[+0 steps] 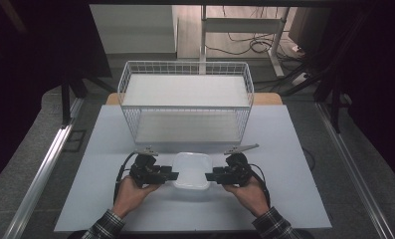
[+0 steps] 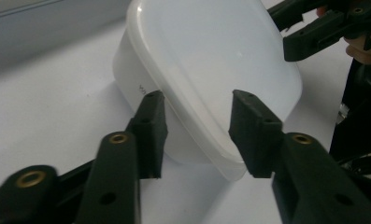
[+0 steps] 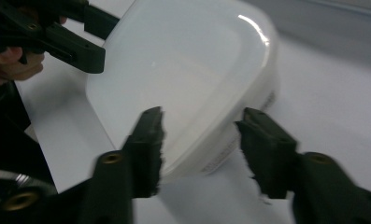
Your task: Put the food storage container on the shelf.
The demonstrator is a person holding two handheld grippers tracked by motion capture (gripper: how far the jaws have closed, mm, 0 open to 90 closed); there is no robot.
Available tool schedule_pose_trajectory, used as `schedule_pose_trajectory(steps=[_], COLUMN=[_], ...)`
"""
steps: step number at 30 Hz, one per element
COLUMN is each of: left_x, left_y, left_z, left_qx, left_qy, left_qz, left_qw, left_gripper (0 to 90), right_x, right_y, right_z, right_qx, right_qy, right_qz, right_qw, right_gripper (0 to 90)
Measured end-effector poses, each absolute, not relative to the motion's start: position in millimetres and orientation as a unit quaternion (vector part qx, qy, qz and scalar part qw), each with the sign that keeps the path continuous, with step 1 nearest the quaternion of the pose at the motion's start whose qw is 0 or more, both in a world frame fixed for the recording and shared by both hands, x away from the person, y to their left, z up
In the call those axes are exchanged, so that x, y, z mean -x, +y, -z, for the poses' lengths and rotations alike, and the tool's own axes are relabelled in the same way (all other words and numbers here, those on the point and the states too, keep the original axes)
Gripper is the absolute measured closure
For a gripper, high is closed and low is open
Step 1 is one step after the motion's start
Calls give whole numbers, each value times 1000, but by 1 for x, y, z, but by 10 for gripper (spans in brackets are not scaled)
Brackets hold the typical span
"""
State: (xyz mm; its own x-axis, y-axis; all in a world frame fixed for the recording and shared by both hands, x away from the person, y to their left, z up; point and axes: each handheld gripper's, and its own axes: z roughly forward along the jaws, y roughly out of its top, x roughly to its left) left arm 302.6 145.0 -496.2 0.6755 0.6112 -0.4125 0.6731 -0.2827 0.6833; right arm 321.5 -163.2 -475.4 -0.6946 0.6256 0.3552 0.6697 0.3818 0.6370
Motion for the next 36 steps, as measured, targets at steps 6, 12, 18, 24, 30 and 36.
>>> schedule_pose_trajectory(steps=[6, 12, 18, 24, 30, 36], left_x=[-298, -296, -293, -292, -293, -296], left_y=[145, 143, 142, 143, 146, 148], left_z=[492, 493, 488, 478, 462, 445], left_qx=[-779, -775, -767, -760, -755, -750], left_qy=[424, 429, 432, 432, 428, 421], left_qz=[9, -14, -30, -46, -67, -84], left_qw=[461, 463, 474, 484, 492, 503], left_gripper=[727, 791, 791, 792, 792, 792], right_x=[-321, -319, -317, -316, -319, -323], right_y=[-172, -171, -171, -170, -168, -164], right_z=[473, 471, 470, 461, 445, 429], right_qx=[420, 415, 411, 401, 386, 376], right_qy=[-803, -805, -796, -786, -780, -780], right_qz=[423, 424, 444, 469, 488, 495], right_qw=[27, -9, -31, -48, -65, -80], right_gripper=[743, 785, 784, 783, 784, 784])
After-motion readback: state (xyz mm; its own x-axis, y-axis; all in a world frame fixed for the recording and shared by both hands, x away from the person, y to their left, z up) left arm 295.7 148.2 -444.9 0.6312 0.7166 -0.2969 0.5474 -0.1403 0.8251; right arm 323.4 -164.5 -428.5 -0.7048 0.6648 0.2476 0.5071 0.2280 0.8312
